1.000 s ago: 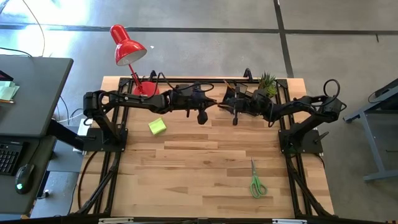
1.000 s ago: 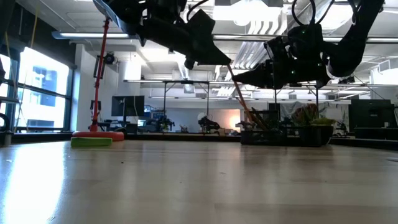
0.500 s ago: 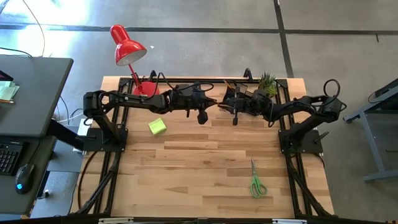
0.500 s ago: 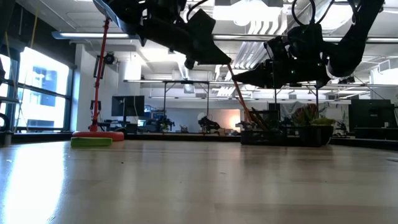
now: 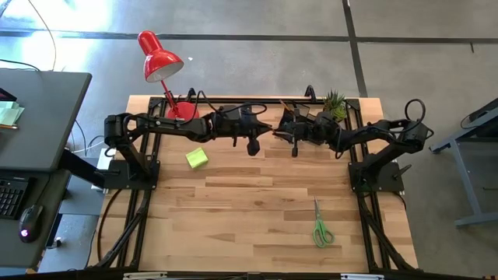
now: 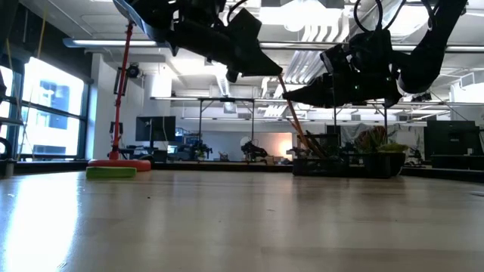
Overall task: Pick and place office supplies into organizer
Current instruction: Put the yellow pencil into the black desk organizer
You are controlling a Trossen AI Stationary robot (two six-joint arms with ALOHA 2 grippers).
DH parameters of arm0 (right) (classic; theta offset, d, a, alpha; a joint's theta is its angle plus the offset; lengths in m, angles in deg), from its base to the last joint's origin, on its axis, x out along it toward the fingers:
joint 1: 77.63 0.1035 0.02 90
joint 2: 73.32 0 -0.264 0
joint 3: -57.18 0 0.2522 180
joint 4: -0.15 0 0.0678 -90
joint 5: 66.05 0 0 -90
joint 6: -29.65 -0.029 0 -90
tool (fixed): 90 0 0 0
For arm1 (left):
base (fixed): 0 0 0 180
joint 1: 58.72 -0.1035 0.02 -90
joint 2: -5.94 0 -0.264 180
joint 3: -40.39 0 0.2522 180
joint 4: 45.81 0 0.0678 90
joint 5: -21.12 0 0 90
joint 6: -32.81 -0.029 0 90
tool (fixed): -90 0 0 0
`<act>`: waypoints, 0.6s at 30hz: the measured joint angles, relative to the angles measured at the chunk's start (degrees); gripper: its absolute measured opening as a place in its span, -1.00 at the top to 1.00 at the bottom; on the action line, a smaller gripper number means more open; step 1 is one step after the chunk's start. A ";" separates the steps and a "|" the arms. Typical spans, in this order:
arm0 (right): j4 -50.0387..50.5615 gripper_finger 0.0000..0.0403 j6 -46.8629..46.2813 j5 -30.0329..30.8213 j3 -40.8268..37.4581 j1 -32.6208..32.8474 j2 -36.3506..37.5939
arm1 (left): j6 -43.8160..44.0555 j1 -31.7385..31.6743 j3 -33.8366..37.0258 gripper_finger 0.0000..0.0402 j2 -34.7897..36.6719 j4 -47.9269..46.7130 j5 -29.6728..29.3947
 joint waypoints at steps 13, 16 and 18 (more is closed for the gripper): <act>9.79 0.97 0.39 0.93 5.18 1.14 -0.02 | -0.27 0.01 0.00 0.97 0.07 -0.64 0.58; 9.53 0.98 0.19 3.51 5.20 1.37 -0.04 | -0.27 -0.01 -0.02 0.96 0.07 -0.62 -0.21; 9.45 0.98 0.19 5.40 5.22 1.39 -0.04 | -0.23 -0.03 -0.04 0.91 0.07 -0.75 -0.50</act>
